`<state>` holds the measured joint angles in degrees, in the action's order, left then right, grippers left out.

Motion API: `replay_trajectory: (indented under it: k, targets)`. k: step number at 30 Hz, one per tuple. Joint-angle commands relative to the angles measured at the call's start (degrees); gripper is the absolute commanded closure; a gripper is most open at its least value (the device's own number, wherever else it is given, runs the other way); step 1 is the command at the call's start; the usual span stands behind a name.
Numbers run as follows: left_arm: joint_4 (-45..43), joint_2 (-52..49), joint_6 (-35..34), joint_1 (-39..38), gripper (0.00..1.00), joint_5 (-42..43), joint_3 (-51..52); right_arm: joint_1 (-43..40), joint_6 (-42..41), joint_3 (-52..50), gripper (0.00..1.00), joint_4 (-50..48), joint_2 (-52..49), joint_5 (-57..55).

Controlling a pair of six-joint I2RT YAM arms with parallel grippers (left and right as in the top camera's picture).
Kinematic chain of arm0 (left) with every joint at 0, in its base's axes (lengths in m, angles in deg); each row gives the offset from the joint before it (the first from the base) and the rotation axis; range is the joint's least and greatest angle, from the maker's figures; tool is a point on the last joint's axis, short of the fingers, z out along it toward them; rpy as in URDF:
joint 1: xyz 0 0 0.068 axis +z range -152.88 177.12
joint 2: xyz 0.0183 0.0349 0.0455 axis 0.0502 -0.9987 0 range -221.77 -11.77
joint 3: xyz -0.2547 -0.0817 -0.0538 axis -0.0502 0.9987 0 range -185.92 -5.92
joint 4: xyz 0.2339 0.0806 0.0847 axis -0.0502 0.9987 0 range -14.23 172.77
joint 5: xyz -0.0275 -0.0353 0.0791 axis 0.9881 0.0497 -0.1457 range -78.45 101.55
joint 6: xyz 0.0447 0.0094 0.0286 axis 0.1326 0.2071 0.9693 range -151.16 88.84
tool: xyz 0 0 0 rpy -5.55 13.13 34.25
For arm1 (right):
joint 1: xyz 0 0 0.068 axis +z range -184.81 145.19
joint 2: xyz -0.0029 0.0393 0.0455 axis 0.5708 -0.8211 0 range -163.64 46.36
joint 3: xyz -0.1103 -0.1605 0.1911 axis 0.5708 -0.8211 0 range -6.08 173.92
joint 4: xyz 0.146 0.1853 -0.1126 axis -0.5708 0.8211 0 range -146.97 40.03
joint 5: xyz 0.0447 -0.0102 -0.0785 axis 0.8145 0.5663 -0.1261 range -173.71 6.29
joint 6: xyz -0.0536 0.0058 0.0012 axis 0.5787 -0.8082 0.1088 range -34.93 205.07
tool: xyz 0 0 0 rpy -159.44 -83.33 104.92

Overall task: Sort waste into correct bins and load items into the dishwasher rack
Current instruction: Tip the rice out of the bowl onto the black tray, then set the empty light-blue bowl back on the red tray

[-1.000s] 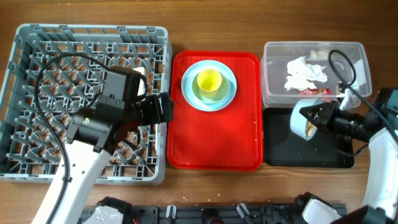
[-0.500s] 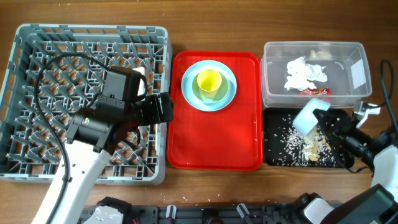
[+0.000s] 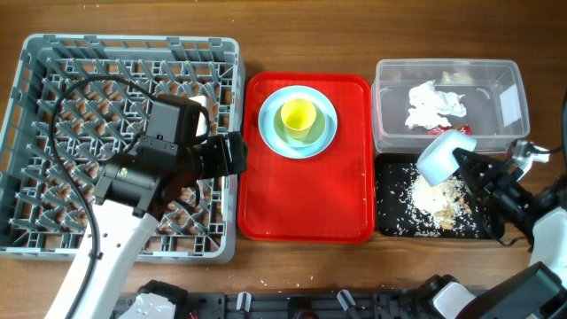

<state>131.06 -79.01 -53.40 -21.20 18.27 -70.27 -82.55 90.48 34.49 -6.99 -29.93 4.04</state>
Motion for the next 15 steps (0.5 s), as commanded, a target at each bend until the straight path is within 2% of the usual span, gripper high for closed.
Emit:
replay_trajectory:
  k: [1, 3, 7, 15]
  targets:
    - [-0.2, 0.0, -0.7, -0.2, 0.0, -0.4, -0.5, -0.3, 1.1, 0.0, 0.96, 0.0, -0.4, 2.8]
    - [-0.2, 0.0, -0.7, -0.2, 0.0, -0.4, -0.5, -0.3, 1.6, 0.0, 0.96, 1.9, -0.4, 5.2]
    - [-0.2, 0.0, -0.7, -0.2, 0.0, -0.4, -0.5, -0.3, -0.2, 0.0, 0.96, -1.0, -0.4, 4.0]
    - [-0.2, 0.0, -0.7, -0.2, 0.0, -0.4, -0.5, -0.2, 0.0, 0.0, 0.96, 2.3, -0.3, 4.1]
